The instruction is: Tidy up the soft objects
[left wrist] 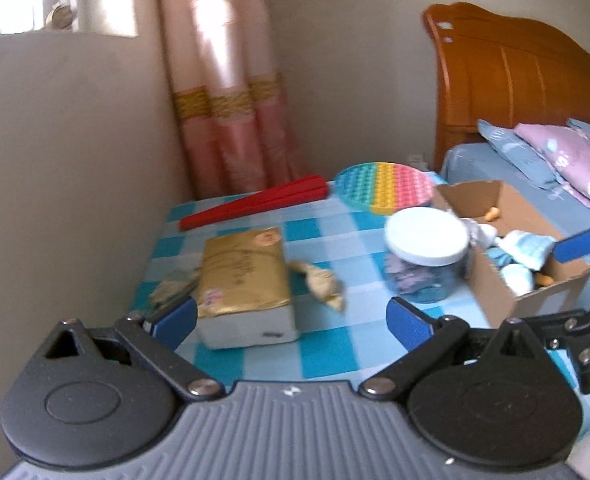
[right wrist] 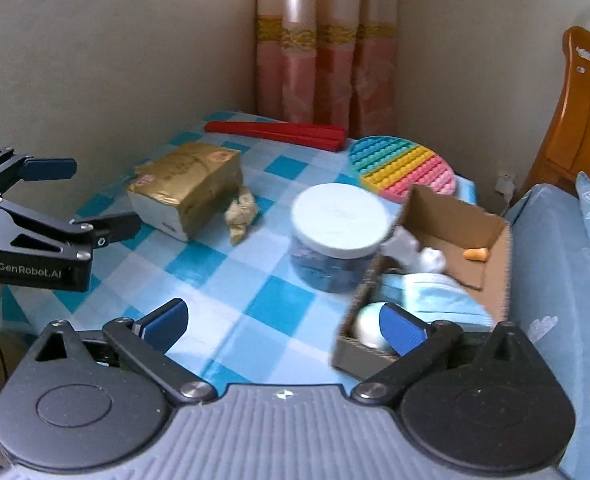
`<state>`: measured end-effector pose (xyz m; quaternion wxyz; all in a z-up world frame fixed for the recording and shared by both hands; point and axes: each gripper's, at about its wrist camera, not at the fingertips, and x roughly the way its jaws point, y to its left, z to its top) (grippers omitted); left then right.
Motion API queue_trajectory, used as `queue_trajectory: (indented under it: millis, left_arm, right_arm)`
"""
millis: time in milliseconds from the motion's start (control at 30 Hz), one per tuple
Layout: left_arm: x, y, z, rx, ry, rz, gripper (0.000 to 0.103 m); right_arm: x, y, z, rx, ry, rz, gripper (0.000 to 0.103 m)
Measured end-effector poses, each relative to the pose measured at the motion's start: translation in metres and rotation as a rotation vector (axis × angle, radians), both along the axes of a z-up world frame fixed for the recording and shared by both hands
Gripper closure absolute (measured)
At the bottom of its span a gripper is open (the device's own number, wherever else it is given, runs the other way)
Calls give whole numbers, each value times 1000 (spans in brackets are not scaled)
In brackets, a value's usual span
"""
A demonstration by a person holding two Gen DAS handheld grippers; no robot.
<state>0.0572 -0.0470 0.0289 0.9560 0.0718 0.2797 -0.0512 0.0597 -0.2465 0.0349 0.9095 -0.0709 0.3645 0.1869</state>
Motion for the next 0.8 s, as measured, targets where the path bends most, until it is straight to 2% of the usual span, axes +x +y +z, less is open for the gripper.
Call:
queue_trajectory:
  millis: [267, 400, 700, 800]
  left_arm:
    - [10, 38, -18, -39, 38, 59, 2]
    - [20, 53, -20, -33, 25, 85, 2]
    - [65, 80, -16, -50, 60, 168, 3]
    - [88, 89, -12, -91, 99, 222, 3]
  right_arm:
    - [-2, 43, -16, -12, -14, 14, 0]
    - [1, 58, -22, -23, -19, 5, 0]
    - [11, 87, -39, -57, 1, 24, 0]
    - [17, 90, -41, -45, 5, 31, 0]
